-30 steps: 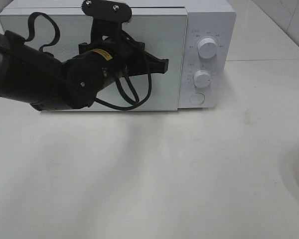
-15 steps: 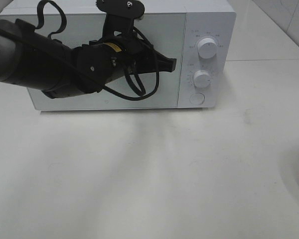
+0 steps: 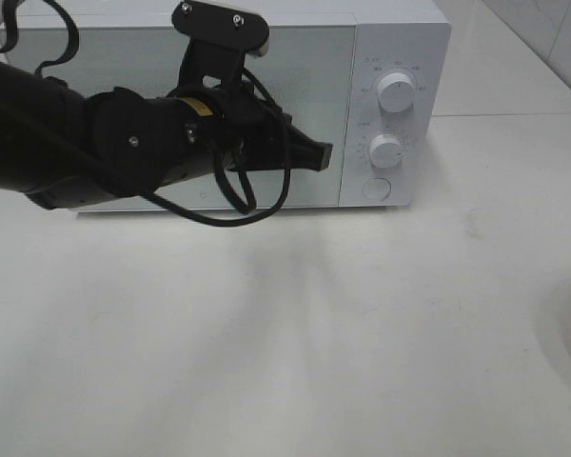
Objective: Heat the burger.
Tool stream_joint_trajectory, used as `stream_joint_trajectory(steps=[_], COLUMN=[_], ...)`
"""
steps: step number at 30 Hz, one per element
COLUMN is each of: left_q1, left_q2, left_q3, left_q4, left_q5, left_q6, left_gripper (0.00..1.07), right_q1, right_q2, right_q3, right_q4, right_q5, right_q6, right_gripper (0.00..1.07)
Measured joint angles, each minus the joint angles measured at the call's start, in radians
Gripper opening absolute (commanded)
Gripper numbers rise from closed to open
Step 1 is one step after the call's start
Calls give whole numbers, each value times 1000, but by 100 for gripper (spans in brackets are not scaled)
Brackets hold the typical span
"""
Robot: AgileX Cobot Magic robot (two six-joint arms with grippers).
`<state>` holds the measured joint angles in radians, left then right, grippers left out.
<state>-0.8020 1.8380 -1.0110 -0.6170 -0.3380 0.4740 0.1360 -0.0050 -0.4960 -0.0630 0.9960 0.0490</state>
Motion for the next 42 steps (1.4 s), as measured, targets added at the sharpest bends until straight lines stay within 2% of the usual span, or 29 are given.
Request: stream_joint_trajectory(steps=[1,2,3,4,5,10,12,15,18,20,23,25,26,27,28,29,31,34,36,37,39,40,41,42], left_q1=[0,0,0,0,0,0,0,0,0,0,0,0,0,2,18,18,79,107,222,222,324,324,363,443], left_q2=[0,-19,-29,-29,-45,-81,-107,-113,-134,-173,-186,-238,-238,-252,-277,-277,-317,-331,-383,-383,-432,-432,-449,-478], left_q3=[0,19,27,27,38,40,40,40,40,40,40,40,40,40,40,40,40,40,40,40,40,40,40,40], left_q4=[0,-1,-1,-1,-2,5,71,86,138,213,230,294,294,317,363,363,427,443,468,468,473,473,473,476], left_q5=[0,79,125,125,218,379,519,553,648,802,839,943,943,963,1002,1002,1065,1089,1177,1177,1241,1241,1256,1297], left_q6=[0,0,0,0,0,0,1,1,1,-6,-15,-97,-97,-128,-190,-190,-268,-283,-305,-305,-309,-309,-310,-310], left_gripper=[41,60,94,94,100,100,100,100,100,100,100,100,100,100,100,100,100,100,100,100,100,100,100,100], right_q1=[0,0,0,0,0,0,0,0,0,0,0,0,0,0,0,0,0,0,0,0,0,0,0,0], right_q2=[0,0,0,0,0,0,0,0,0,0,0,0,0,0,0,0,0,0,0,0,0,0,0,0], right_q3=[0,0,0,0,0,0,0,0,0,0,0,0,0,0,0,0,0,0,0,0,0,0,0,0], right_q4=[0,0,0,0,0,0,0,0,0,0,0,0,0,0,0,0,0,0,0,0,0,0,0,0], right_q5=[0,0,0,0,0,0,0,0,0,0,0,0,0,0,0,0,0,0,0,0,0,0,0,0], right_q6=[0,0,0,0,0,0,0,0,0,0,0,0,0,0,0,0,0,0,0,0,0,0,0,0], right_gripper=[76,76,76,76,76,76,76,76,76,76,76,76,76,76,76,76,76,76,76,76,76,76,76,76])
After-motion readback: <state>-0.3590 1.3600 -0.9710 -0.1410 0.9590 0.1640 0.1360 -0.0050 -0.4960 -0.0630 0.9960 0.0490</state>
